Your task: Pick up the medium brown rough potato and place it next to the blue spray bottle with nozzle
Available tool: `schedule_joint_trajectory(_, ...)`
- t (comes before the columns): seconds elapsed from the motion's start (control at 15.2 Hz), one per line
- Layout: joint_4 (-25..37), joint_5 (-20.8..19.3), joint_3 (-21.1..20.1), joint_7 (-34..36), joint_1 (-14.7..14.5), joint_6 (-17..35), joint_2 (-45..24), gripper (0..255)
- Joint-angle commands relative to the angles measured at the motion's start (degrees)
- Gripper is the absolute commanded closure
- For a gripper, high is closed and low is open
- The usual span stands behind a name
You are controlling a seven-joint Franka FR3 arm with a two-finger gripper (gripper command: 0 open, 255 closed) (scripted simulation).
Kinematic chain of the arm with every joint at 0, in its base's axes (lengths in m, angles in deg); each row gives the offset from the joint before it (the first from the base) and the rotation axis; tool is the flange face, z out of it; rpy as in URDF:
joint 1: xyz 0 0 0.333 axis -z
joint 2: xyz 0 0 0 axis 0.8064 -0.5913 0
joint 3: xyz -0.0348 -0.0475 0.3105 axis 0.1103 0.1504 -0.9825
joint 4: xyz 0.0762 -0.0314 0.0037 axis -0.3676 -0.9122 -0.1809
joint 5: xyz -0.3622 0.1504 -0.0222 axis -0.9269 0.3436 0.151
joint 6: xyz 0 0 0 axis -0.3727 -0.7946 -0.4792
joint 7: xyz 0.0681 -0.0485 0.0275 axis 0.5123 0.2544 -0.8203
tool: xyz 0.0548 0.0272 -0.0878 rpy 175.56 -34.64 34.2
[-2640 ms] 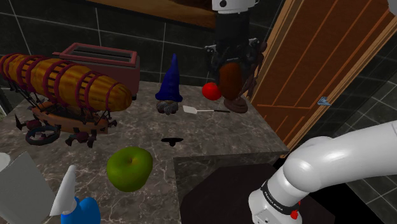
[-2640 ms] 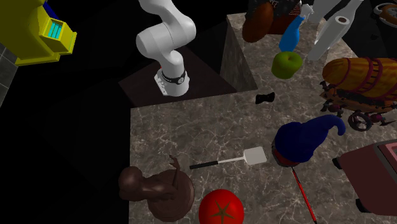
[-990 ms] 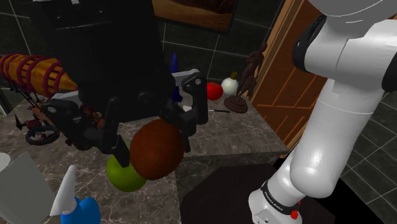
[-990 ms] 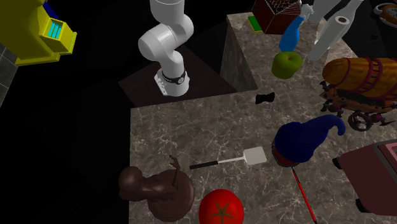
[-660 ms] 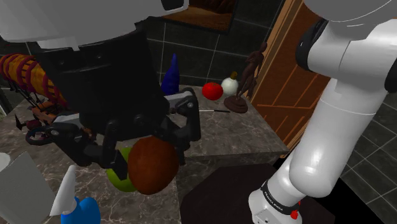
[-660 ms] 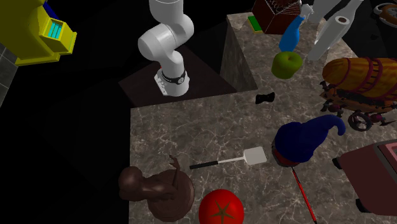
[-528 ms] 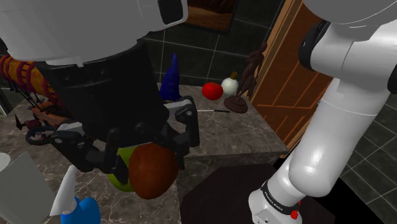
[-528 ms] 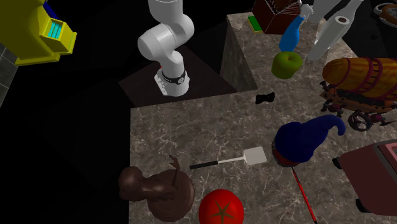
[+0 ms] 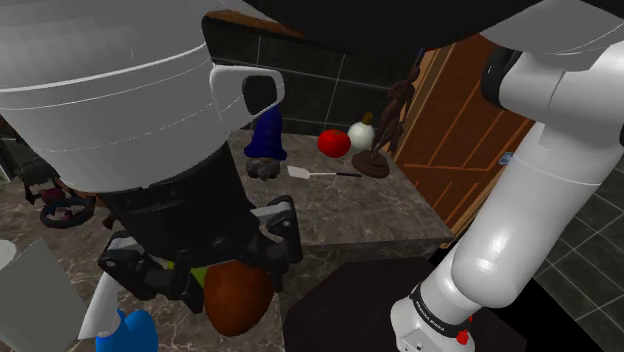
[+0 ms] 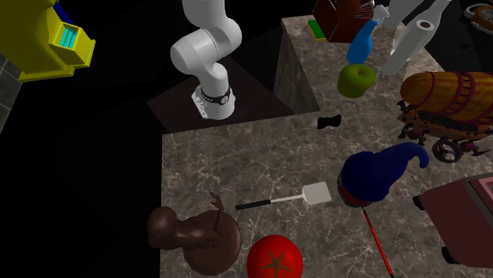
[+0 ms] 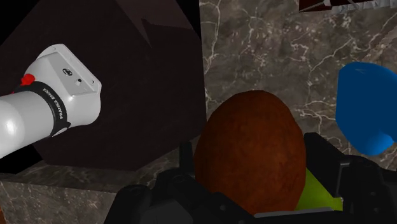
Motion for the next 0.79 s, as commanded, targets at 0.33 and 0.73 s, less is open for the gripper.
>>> schedule_joint_trajectory(0.33,-5.7,0.3,0.1,-0.9,0.8,5.4,0.6,255)
schedule_joint_trajectory(0.73,-10.1,-0.2,0.3,-0.9,0.8,10.0,0.1,255)
